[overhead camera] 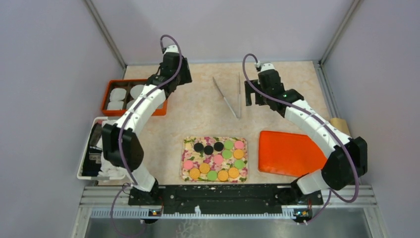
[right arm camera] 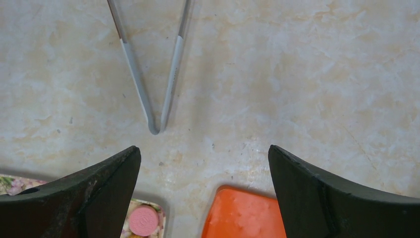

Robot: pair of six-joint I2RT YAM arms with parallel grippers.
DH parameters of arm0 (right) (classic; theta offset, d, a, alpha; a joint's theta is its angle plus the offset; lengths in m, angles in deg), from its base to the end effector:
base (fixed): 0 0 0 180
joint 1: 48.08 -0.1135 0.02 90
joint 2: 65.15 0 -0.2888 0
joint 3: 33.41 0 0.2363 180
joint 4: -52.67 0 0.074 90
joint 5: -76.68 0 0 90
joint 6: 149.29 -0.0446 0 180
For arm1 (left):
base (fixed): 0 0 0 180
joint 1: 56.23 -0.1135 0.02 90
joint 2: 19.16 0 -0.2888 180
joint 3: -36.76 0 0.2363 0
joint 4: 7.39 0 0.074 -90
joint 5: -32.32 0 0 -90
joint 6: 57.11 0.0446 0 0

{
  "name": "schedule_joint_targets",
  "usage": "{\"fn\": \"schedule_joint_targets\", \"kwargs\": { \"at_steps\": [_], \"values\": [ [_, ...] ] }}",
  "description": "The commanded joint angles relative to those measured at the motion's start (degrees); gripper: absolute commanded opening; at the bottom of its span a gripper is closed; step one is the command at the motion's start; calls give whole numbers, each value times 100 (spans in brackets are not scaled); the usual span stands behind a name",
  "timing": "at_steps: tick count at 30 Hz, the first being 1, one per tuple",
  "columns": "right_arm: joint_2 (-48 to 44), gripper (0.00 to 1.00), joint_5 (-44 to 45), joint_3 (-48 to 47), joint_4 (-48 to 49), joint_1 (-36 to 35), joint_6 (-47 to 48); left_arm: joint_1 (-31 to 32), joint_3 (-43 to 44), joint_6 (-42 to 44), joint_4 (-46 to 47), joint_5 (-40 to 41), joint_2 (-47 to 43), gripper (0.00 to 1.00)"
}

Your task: Pack the cookies

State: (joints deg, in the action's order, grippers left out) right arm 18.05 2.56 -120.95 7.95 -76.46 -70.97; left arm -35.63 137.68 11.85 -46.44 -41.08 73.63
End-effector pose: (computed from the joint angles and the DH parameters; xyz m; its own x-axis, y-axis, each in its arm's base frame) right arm 0.2790 0.1368 0.3424 -0.6136 -0.1102 -0.7819 -0.1527 0.9881 -0.0194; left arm 0.3491 -0.1176 0.3754 -0.4876 -0.1843 -0.8534 -0.0721 0.9826 -0.1710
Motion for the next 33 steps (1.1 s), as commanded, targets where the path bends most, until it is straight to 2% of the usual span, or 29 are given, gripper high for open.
{"fn": "schedule_joint_targets", "kwargs": {
  "at_steps": [1,2,4,12,21,27,33],
  "values": [
    [-556,99,-197,140,271,-41,-84,-345,653,-227,-450,-46,915,56],
    [-600,99,-218,191,276,-46,-87,-391,764,-252,-522,-44,1111,49],
    [-662,99,-263,269,273,-48,-72,-460,1003,-316,-728,2,1485,46],
    [-780,99,-470,667,378,-43,-99,-676,1356,-634,-1447,497,2296,58],
    [-630,99,-896,1023,546,-43,-283,-794,1313,-672,-1491,917,2025,63],
    [-683,99,-944,1102,537,-49,-308,-1125,1334,-765,-1718,930,2277,63],
    [-673,99,-992,1206,518,-41,-346,-1205,1073,-731,-1487,923,2359,63]
  ]
}}
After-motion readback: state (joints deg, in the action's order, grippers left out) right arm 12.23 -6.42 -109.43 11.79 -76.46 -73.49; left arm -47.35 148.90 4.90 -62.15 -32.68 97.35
